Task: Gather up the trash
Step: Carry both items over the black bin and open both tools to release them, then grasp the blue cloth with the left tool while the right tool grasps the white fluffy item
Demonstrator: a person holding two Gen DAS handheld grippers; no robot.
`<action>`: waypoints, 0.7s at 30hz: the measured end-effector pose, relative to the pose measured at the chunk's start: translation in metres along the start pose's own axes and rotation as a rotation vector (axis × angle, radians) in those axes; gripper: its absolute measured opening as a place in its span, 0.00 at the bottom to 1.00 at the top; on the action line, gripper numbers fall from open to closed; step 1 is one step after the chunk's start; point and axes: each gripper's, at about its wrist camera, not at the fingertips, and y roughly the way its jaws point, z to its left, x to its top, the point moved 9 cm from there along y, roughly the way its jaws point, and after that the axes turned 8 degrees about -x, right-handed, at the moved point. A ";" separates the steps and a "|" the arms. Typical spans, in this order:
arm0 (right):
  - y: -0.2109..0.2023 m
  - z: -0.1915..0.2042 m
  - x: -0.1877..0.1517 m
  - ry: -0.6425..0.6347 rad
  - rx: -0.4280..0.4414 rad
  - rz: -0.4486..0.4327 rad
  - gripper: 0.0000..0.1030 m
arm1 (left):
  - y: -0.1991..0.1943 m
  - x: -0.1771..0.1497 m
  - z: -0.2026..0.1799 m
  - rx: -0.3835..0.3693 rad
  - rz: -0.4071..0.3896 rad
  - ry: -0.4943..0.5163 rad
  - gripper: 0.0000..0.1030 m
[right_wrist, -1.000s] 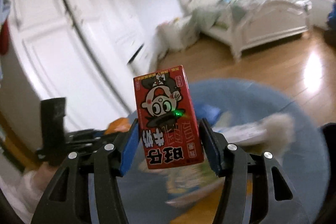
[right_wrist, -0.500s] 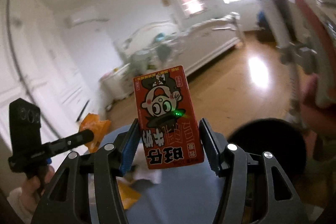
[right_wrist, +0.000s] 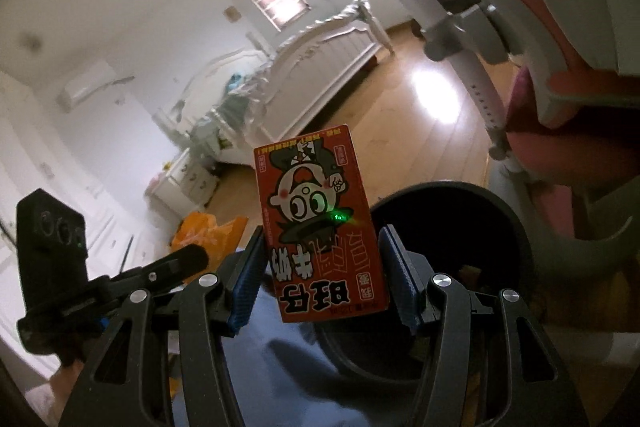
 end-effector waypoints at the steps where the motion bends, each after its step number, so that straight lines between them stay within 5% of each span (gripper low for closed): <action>1: 0.001 -0.002 -0.001 0.004 -0.001 0.002 0.55 | 0.005 -0.001 0.002 0.004 0.007 -0.002 0.28; 9: 0.014 -0.019 -0.004 0.031 -0.010 0.022 0.57 | 0.027 0.002 0.007 0.017 0.040 -0.009 0.35; 11: 0.016 -0.024 -0.003 0.045 -0.021 0.029 0.63 | 0.029 0.003 0.008 0.046 0.040 0.007 0.53; 12: 0.015 -0.025 -0.003 0.054 -0.024 0.026 0.75 | 0.028 0.004 0.009 0.059 0.035 0.010 0.78; 13: 0.013 -0.026 -0.001 0.065 -0.024 0.015 0.78 | 0.024 0.006 0.010 0.078 0.015 0.014 0.88; 21: 0.004 -0.005 -0.009 0.043 -0.012 0.023 0.80 | -0.017 0.011 0.010 0.086 -0.036 0.025 0.88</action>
